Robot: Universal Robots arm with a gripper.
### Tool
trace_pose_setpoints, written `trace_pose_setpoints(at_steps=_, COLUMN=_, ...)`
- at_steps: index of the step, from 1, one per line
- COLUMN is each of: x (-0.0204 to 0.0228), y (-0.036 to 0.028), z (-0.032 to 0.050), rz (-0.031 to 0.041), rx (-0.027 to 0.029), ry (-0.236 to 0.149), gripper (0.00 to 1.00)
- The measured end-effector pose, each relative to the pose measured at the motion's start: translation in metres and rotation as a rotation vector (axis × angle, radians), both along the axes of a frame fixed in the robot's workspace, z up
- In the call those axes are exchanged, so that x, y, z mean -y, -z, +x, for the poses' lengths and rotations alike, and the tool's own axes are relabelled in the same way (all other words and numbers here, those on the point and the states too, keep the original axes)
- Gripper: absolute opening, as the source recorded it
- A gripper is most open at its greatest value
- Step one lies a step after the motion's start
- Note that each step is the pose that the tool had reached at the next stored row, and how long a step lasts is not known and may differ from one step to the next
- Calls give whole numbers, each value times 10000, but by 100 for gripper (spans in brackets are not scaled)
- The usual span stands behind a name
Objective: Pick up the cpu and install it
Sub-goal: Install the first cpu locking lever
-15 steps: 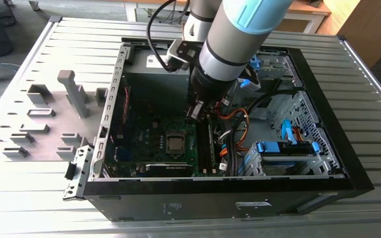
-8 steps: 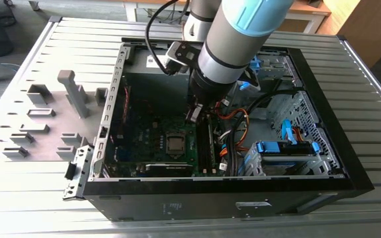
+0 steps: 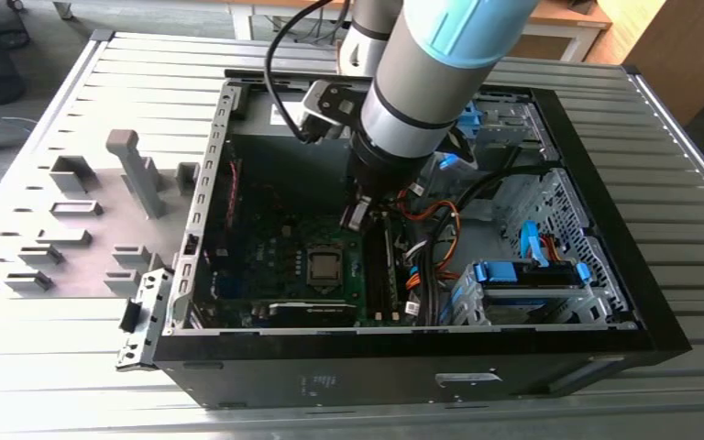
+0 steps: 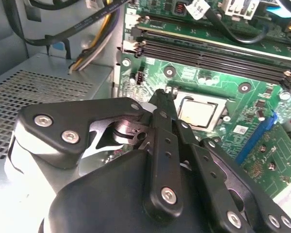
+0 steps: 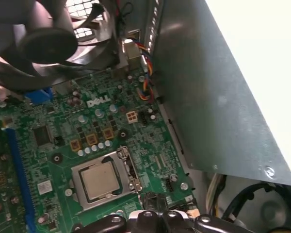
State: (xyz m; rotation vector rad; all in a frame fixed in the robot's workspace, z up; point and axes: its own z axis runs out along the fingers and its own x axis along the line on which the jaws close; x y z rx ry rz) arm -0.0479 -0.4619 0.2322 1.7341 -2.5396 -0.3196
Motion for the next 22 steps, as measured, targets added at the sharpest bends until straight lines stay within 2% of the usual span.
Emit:
trace_pose_setpoints(at_steps=9, x=82, y=0, z=-38, rz=-174, rx=0, ry=-137, gripper=11)
trace_pose_setpoints(at_steps=14, x=106, y=1, z=-88, rz=-332, rx=10, ry=-179, gripper=11)
trace_pose_setpoints(at_steps=22, x=110, y=2, z=-91, rz=-341, rx=12, ry=-190, gripper=11)
